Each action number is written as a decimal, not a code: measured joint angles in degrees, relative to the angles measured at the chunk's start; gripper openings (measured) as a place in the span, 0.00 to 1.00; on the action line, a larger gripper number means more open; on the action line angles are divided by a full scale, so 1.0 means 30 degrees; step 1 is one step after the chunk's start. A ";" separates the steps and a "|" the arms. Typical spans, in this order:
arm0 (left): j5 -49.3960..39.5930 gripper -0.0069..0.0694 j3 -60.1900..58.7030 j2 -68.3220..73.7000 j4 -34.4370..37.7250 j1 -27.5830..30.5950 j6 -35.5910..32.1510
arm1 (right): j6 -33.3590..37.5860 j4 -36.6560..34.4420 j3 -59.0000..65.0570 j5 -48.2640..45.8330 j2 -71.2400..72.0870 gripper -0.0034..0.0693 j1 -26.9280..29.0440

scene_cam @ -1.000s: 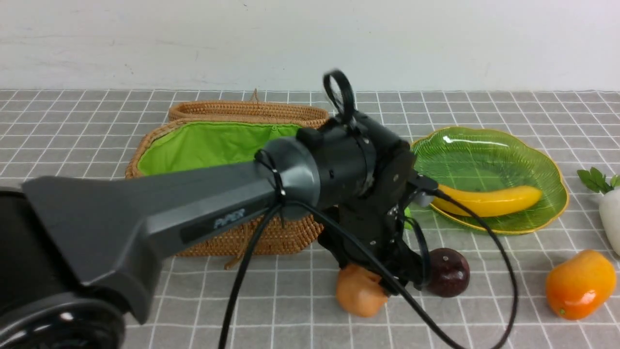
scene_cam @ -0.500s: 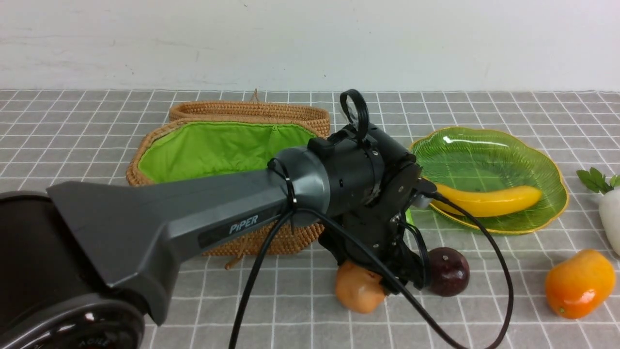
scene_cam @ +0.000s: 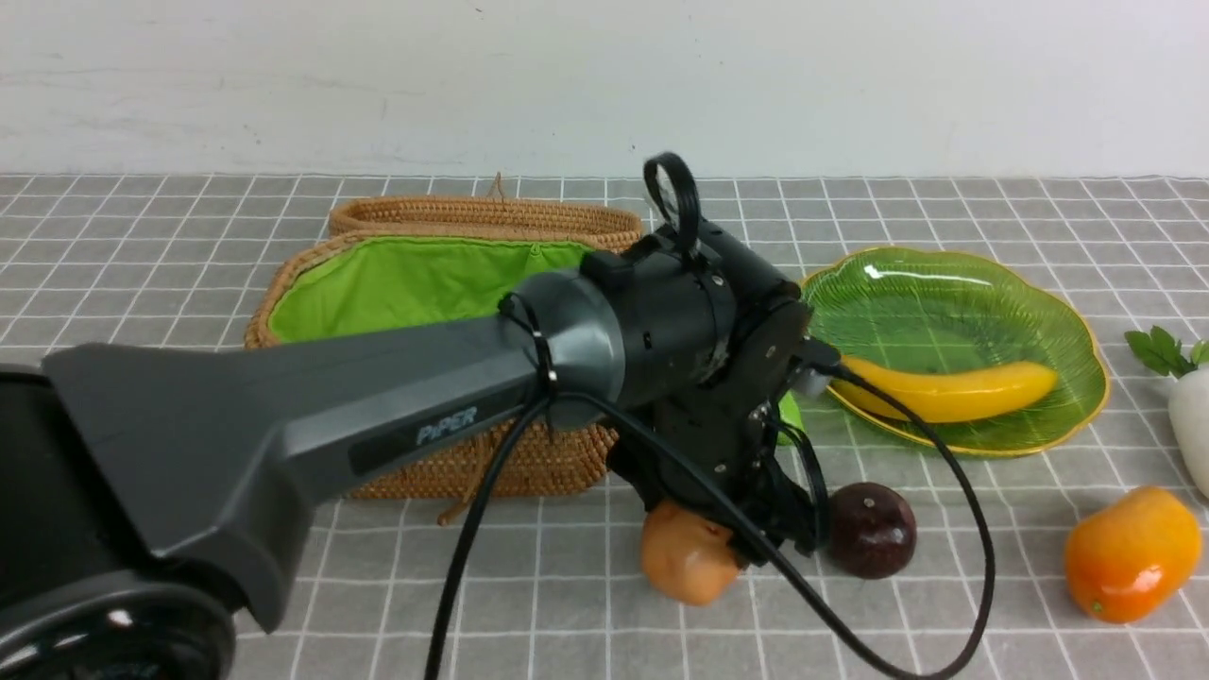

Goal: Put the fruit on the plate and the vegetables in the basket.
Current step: Grab a potato with your left arm and place it in the basket on the left

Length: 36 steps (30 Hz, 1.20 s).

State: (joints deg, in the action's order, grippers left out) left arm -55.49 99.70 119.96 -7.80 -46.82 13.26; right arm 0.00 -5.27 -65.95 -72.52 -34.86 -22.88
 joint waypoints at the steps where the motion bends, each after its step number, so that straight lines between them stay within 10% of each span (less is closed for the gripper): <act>1: 0.0000 0.85 0.0000 -0.0118 0.0019 0.0000 0.0000 | 0.0000 0.0005 0.0000 -0.0013 0.0000 0.17 0.0000; 15: -0.1135 0.85 -0.0056 -0.5903 -0.1480 -0.0653 -0.3464 | 0.0000 -0.0003 0.0000 0.0705 0.0000 0.17 0.0000; 28: -0.0495 0.85 0.0087 -0.5209 -0.0045 0.7105 -1.8447 | 0.1158 -0.2101 0.0000 0.4947 0.0000 0.17 0.0000; 36: 0.0589 0.85 0.0003 -0.3459 -0.2988 0.7197 -1.6290 | 0.1985 -0.2875 0.0000 0.4928 0.0000 0.17 0.0000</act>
State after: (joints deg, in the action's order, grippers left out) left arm -53.72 99.71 109.58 -16.76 -25.23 -35.61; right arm 5.95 -13.89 -65.95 -57.74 -34.86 -22.88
